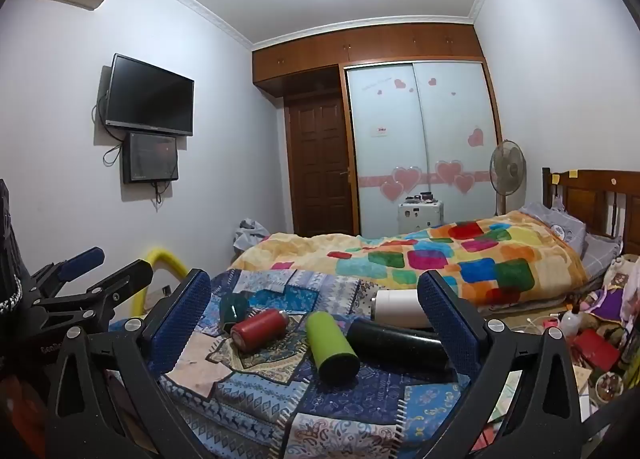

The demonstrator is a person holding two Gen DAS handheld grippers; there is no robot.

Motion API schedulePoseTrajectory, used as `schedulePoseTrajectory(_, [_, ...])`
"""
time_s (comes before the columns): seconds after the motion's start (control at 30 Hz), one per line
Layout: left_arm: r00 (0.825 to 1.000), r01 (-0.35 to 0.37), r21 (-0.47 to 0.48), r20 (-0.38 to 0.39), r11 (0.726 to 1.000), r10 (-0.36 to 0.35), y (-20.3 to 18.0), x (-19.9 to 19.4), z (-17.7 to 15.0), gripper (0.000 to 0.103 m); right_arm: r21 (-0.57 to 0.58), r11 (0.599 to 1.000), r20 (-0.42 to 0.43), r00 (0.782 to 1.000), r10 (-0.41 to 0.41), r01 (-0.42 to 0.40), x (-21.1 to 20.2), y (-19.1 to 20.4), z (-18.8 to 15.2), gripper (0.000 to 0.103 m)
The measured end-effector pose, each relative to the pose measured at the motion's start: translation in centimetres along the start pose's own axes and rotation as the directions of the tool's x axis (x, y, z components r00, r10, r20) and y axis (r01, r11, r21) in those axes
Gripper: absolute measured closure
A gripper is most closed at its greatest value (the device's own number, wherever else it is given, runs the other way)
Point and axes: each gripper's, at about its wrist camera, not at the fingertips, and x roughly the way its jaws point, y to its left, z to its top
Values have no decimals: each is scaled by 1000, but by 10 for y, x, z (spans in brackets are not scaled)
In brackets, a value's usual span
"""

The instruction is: Flip cup upright

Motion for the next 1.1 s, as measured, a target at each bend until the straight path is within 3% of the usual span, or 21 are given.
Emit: schedulePoseTrajectory(1.1, [1000, 17, -4, 8, 1000, -17, -6, -3, -1, 0, 0, 1000, 6, 1000, -2, 2, -4, 0, 0, 0])
